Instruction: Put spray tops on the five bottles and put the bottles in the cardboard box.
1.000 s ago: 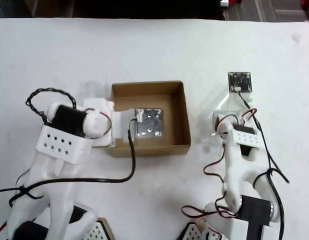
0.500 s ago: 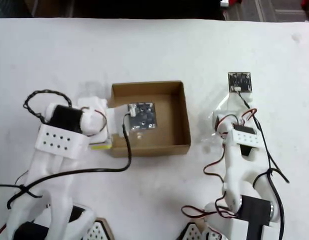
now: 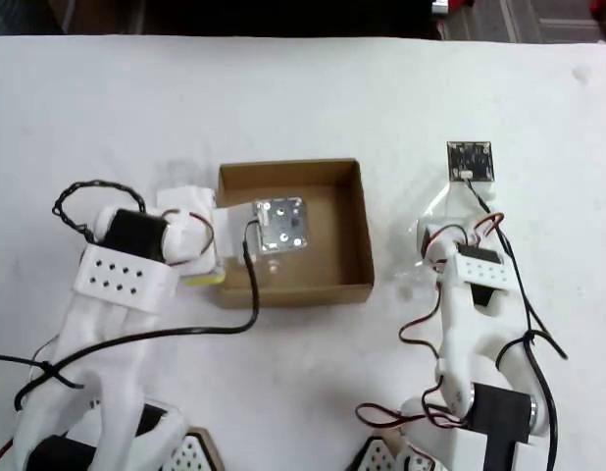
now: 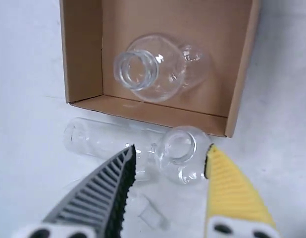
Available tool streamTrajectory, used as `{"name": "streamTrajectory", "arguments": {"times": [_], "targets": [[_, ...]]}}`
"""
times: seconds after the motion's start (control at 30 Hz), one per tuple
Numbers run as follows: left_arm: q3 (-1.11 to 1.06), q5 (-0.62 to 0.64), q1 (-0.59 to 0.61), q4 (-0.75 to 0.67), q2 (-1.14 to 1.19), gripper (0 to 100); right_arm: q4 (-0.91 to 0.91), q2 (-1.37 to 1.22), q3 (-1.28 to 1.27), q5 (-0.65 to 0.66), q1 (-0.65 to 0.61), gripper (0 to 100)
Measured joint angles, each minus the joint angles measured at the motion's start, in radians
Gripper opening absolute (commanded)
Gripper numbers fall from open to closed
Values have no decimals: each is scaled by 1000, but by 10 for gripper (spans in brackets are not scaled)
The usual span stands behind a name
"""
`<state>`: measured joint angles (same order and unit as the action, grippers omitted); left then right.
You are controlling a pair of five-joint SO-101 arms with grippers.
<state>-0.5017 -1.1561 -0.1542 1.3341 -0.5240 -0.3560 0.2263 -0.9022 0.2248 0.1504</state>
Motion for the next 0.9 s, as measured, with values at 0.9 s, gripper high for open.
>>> {"name": "streamTrajectory", "arguments": {"times": [0.9], "targets": [[-74,61,-2,-72,123,67,0,0,0,0,0,18]]}}
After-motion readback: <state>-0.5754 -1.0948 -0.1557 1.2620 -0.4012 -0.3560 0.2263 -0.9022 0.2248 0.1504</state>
